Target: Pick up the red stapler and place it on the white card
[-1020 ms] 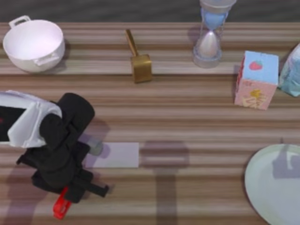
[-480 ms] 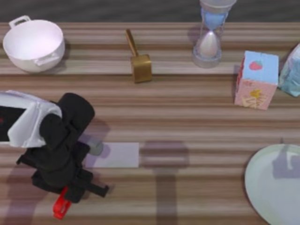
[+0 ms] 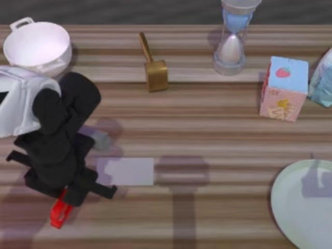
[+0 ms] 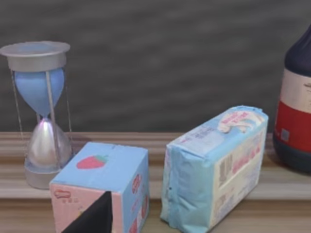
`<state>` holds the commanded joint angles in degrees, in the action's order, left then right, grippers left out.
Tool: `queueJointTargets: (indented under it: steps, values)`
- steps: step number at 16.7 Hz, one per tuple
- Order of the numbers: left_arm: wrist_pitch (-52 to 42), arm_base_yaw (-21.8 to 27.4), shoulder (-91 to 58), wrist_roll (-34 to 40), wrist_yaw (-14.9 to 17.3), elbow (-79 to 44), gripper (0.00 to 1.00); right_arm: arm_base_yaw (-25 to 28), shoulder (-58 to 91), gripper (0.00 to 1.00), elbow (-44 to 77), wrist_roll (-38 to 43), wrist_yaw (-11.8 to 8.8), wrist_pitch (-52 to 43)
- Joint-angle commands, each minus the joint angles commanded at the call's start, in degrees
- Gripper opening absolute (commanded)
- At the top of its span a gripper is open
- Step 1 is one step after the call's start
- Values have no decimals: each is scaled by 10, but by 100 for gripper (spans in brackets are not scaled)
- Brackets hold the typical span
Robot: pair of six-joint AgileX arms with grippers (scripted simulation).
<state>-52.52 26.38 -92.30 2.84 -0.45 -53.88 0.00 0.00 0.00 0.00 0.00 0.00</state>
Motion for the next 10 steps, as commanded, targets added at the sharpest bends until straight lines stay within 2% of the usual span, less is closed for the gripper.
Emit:
queueJointTargets:
  steps: [4,10]
  values:
    - [-83,-3,43,1,1,-47,0,0,0,100,0,0,0,0]
    - [-87,-1,45,0,0,-50,0,0,0,100,0,0,0,0]
